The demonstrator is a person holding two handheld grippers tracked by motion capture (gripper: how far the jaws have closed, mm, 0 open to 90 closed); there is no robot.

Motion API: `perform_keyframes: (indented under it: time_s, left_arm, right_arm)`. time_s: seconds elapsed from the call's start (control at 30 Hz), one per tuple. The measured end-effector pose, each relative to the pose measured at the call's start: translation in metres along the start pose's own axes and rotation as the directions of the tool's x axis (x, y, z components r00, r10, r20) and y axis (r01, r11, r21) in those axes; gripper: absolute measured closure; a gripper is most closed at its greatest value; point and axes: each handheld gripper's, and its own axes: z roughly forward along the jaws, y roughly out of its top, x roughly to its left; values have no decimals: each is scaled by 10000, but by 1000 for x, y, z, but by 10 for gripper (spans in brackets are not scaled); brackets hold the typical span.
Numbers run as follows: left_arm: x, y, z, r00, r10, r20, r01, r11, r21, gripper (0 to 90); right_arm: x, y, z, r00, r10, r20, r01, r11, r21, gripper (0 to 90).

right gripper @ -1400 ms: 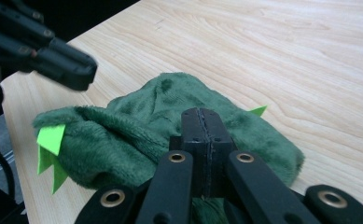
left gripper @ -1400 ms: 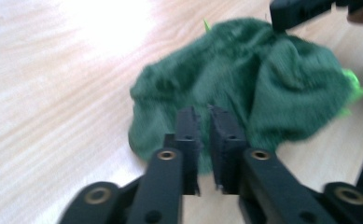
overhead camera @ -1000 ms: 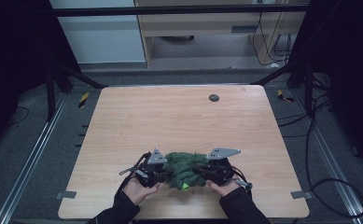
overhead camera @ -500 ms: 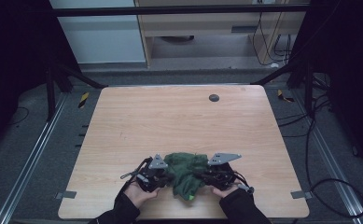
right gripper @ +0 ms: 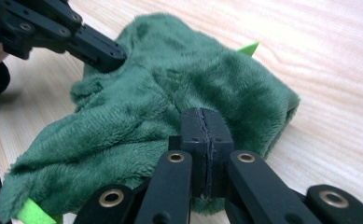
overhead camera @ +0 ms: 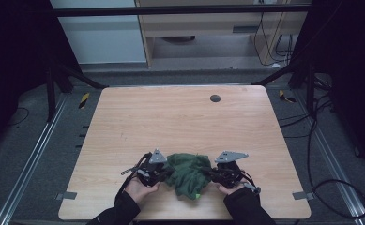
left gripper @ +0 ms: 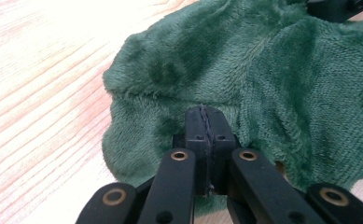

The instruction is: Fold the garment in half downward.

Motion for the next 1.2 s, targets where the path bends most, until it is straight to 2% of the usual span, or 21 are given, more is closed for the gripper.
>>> perform_keyframes:
  time_s: [0.17,0.3,0.43,0.53,0.7,0.9,1.0,1.1,1.2]
  left_arm:
    - [1,0,-5,10000,-99,-11,99,9997,-217,892]
    - [6,2,-21,9997,-221,-140,211,9974,-684,865]
    - [15,1,-37,9980,-440,-459,391,9940,-1022,824]
    - [25,-3,-46,9941,-646,-866,536,9908,-1240,778]
    - [48,-11,-57,9822,-1192,-1449,983,9848,-1434,683]
    - [72,-23,-63,9602,-1861,-2083,1541,9749,-1607,556]
    - [79,-30,-65,9525,-1912,-2370,1574,9754,-1545,505]
    - [87,-35,-68,9447,-2085,-2532,1726,9724,-1567,454]
    - [92,-40,-67,9404,-2068,-2701,1754,9751,-1358,400]
  right_arm:
    - [0,-1,1,10000,-9,19,8,10000,66,887]
    - [-1,4,-8,10000,68,-6,-69,9992,-395,871]
    - [-6,9,-17,9994,113,342,-81,9958,-915,810]
    - [-15,10,-22,9961,432,774,-341,9929,-1142,732]
    - [-31,8,-29,9841,715,1627,-518,9911,-1223,645]
    - [-49,3,-41,9677,1238,2196,-946,9857,-1393,553]
    - [-56,1,-45,9600,1446,2399,-1128,9835,-1416,523]
    - [-62,-3,-48,9510,1520,2691,-1180,9833,-1386,481]
    - [-68,-6,-51,9427,1714,2861,-1376,9813,-1347,439]
